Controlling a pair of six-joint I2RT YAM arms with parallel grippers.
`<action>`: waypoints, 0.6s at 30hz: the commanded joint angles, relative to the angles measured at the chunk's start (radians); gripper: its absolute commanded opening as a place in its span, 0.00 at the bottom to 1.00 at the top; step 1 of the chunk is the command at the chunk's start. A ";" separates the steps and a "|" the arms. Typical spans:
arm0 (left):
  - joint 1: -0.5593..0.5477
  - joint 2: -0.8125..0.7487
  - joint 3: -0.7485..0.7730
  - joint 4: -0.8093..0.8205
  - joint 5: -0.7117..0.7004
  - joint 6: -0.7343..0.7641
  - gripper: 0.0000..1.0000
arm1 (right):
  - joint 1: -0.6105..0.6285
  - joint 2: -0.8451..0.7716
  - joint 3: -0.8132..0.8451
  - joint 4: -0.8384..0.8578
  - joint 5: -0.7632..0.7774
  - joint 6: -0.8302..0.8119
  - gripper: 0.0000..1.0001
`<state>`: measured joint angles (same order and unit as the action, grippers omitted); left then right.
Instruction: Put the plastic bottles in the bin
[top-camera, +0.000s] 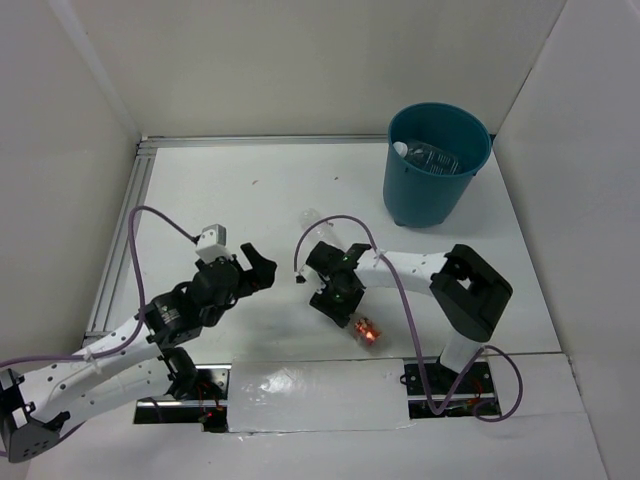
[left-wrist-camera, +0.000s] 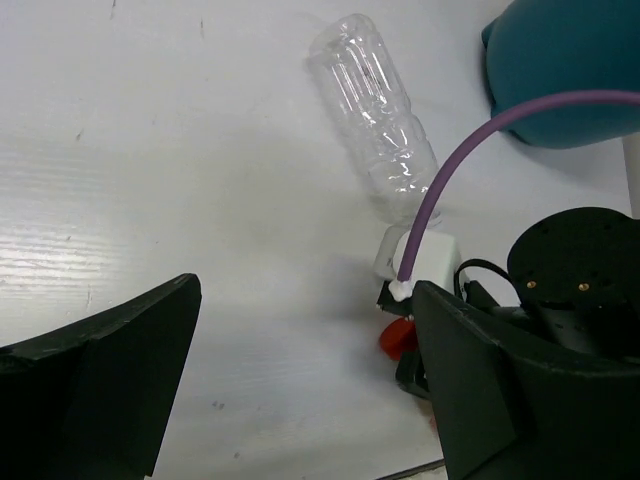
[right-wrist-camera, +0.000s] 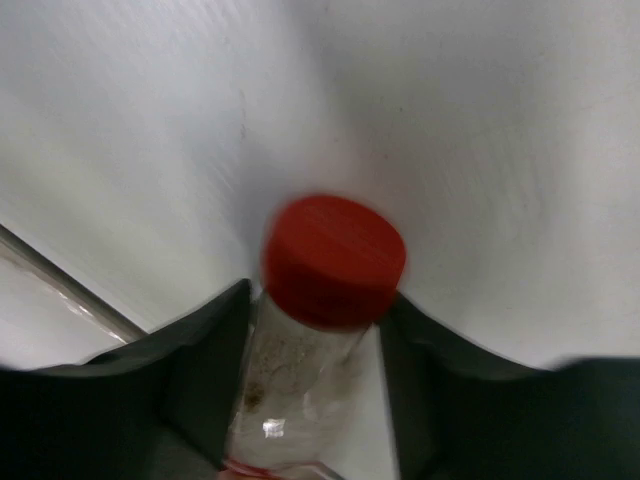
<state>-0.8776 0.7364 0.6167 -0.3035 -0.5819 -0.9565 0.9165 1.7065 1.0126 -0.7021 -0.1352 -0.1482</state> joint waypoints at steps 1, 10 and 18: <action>-0.009 -0.025 -0.011 -0.017 -0.052 -0.142 1.00 | 0.016 0.042 0.007 0.027 0.077 0.033 0.53; 0.003 0.129 0.025 -0.004 0.065 -0.277 1.00 | -0.103 -0.129 0.220 -0.127 -0.193 -0.204 0.01; 0.065 0.334 0.156 0.049 0.197 -0.320 1.00 | -0.531 -0.110 0.931 -0.209 -0.386 -0.327 0.00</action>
<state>-0.8307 1.0187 0.6991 -0.3222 -0.4431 -1.2411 0.4492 1.6405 1.6836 -0.8608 -0.4324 -0.4149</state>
